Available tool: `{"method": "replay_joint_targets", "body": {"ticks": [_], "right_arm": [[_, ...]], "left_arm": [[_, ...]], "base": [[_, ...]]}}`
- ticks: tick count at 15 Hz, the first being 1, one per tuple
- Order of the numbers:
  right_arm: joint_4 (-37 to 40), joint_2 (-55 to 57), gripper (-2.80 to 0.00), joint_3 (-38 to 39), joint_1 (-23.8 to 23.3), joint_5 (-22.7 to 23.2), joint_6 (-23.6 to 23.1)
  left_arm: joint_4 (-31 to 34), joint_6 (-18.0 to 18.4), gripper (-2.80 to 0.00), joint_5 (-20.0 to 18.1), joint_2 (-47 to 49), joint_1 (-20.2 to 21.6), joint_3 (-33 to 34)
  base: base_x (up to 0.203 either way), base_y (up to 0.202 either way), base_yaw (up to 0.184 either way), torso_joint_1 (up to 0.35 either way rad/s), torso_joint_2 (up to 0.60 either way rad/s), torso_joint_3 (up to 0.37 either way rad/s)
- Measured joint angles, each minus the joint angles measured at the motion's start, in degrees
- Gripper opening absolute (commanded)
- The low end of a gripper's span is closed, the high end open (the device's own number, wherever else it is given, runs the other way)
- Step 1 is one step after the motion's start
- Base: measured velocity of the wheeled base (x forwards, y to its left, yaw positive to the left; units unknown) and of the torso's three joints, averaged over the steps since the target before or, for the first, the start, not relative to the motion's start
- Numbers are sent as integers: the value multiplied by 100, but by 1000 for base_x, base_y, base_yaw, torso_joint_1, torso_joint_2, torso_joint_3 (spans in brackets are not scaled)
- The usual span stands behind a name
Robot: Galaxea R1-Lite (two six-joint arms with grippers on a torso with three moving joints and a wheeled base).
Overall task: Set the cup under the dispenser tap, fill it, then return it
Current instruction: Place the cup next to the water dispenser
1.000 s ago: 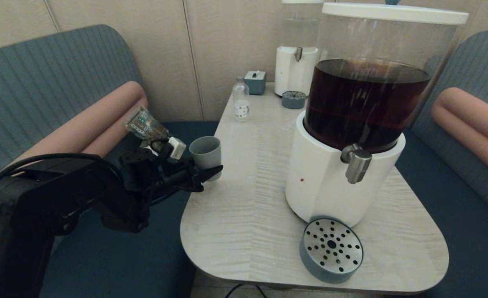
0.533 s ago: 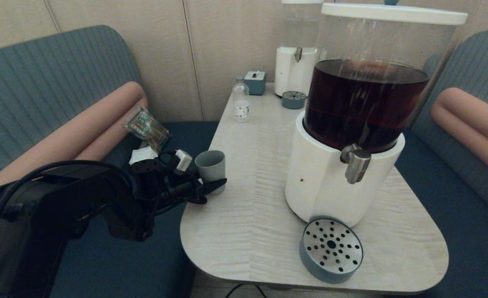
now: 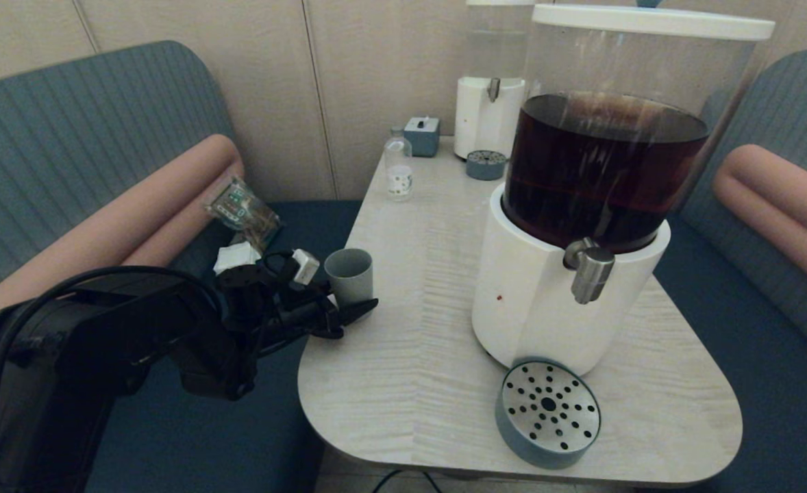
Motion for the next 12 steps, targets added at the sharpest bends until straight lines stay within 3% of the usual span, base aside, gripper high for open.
{"method": "replay_joint_targets", "body": {"ticks": [5, 12], "right_arm": [[0, 0, -280, 0, 0, 0, 0], [0, 0, -280, 0, 0, -1, 0]], "left_arm": [[-57, 2, 0, -2, -115, 0, 139], [-63, 6, 0, -24, -841, 81, 1437]], "base": [[0, 0, 0, 0, 0, 0], [0, 0, 0, 0, 0, 0]]}}
